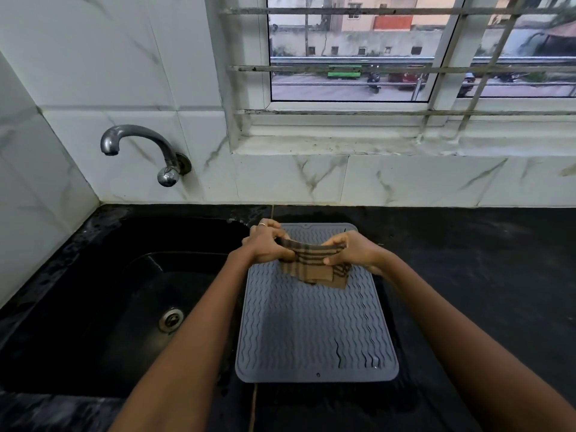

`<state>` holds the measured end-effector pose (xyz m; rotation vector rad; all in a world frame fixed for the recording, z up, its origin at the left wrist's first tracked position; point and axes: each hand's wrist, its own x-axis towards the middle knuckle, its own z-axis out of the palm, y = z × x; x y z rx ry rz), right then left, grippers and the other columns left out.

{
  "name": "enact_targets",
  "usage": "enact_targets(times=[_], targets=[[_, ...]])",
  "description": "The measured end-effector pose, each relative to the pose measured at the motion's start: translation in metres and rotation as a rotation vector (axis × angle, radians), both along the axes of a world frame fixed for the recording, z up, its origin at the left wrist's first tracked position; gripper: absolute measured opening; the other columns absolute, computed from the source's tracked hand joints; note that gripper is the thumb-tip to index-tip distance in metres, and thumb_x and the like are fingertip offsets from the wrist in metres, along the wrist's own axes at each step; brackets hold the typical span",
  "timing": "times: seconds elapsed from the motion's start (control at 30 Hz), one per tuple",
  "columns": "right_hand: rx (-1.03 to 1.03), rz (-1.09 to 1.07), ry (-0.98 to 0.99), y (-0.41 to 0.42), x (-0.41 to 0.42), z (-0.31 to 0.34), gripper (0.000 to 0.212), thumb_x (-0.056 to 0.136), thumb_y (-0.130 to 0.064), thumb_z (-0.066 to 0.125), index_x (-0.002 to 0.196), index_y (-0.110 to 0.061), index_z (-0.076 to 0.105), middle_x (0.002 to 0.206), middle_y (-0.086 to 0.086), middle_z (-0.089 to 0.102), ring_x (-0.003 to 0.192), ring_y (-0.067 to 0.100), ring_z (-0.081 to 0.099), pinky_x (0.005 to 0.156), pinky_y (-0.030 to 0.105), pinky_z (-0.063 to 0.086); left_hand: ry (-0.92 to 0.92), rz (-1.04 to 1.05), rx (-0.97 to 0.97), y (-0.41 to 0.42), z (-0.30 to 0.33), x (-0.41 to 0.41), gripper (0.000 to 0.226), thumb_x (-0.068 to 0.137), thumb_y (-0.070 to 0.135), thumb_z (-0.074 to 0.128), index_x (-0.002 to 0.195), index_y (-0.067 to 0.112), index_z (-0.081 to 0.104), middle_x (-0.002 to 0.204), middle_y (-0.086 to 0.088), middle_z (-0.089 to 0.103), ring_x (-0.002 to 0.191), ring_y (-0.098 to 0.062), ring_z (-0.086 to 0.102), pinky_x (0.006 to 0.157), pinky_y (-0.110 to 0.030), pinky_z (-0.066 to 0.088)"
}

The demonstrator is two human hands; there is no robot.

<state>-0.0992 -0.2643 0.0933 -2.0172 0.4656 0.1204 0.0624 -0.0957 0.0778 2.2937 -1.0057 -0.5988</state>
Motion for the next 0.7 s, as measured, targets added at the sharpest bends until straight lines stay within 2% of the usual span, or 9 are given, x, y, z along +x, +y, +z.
enact_targets(times=[0.07,0.13,0.27,0.4,0.43,0.5,0.6,0.67,0.7], targets=[[0.208,-0.103,-0.012,-0.005,-0.003,-0.002,0.017,0.084,-0.009,0.066,0.100,-0.012,0.068,0.103,0.011,0.069,0.099,0.024,0.063,0.083,0.033,0.050,0.354,-0.018,-0.160,0.003,-0.001,0.003,0.030,0.078,0.025,0.072,0.104,0.011,0.067,0.110,0.002,0.058,0.110,-0.019,0.054,0.088,-0.027,0.048],[0.305,-0.202,-0.008,-0.003,-0.003,-0.007,0.020,0.086,-0.012,0.063,0.107,-0.014,0.064,0.112,0.011,0.065,0.104,0.024,0.060,0.088,0.037,0.047,0.560,0.018,-0.236,0.001,-0.004,0.001,0.020,0.087,0.020,0.064,0.103,0.008,0.066,0.102,-0.004,0.067,0.100,-0.019,0.062,0.080,-0.022,0.049],[-0.264,-0.287,-0.142,0.015,0.011,-0.016,0.048,0.086,-0.021,0.058,0.131,-0.030,0.042,0.124,0.000,0.054,0.125,0.024,0.033,0.105,0.049,0.028,0.697,0.057,-0.227,-0.010,-0.016,-0.001,0.016,0.091,0.024,0.056,0.104,0.016,0.063,0.100,-0.005,0.067,0.094,-0.018,0.062,0.083,-0.031,0.050],[-0.325,-0.065,-0.311,0.054,0.040,-0.025,0.066,0.084,-0.047,0.050,0.144,-0.037,0.024,0.147,0.003,0.034,0.133,0.026,0.028,0.107,0.052,0.024,0.834,0.075,-0.259,-0.018,-0.019,0.008,0.024,0.092,0.031,0.049,0.103,0.018,0.066,0.092,-0.003,0.068,0.087,-0.017,0.061,0.074,-0.031,0.050],[-0.379,-0.044,-0.310,0.062,0.048,-0.036,0.068,0.086,-0.048,0.051,0.146,-0.033,0.021,0.148,0.005,0.031,0.132,0.025,0.030,0.106,0.049,0.028,0.926,0.094,-0.291,-0.019,-0.020,0.014,0.028,0.092,0.033,0.046,0.102,0.016,0.066,0.089,-0.003,0.067,0.083,-0.018,0.061,0.072,-0.031,0.049],[-0.359,-0.118,-0.340,0.066,0.060,-0.057,0.067,0.092,-0.031,0.056,0.148,-0.023,0.021,0.144,0.010,0.034,0.128,0.025,0.038,0.102,0.041,0.034,1.072,0.145,-0.298,-0.017,-0.023,0.029,0.037,0.091,0.042,0.041,0.097,0.014,0.065,0.082,-0.004,0.067,0.074,-0.017,0.063,0.071,-0.031,0.048],[-0.256,-0.306,-0.396,0.061,0.075,-0.072,0.057,0.092,-0.012,0.053,0.142,-0.014,0.027,0.129,0.012,0.051,0.113,0.028,0.053,0.089,0.041,0.047,0.979,0.253,-0.187,-0.020,-0.027,0.047,0.046,0.093,0.051,0.037,0.093,0.015,0.066,0.086,-0.002,0.068,0.079,-0.015,0.064,0.075,-0.031,0.046],[-0.411,-0.390,-0.429,0.056,0.099,-0.077,0.048,0.092,-0.019,0.052,0.135,-0.016,0.031,0.119,0.010,0.054,0.101,0.029,0.056,0.079,0.041,0.047,0.793,0.414,-0.245,-0.029,-0.031,0.058,0.049,0.099,0.044,0.033,0.110,0.011,0.066,0.104,-0.006,0.068,0.080,-0.013,0.061,0.074,-0.029,0.044],[-0.483,-0.393,-0.410,0.055,0.112,-0.078,0.047,0.091,-0.024,0.051,0.133,-0.017,0.033,0.123,0.010,0.052,0.104,0.030,0.053,0.083,0.042,0.045,0.727,0.492,-0.300,-0.033,-0.034,0.064,0.048,0.102,0.039,0.030,0.118,0.008,0.064,0.115,-0.008,0.066,0.080,-0.013,0.059,0.076,-0.029,0.043]])
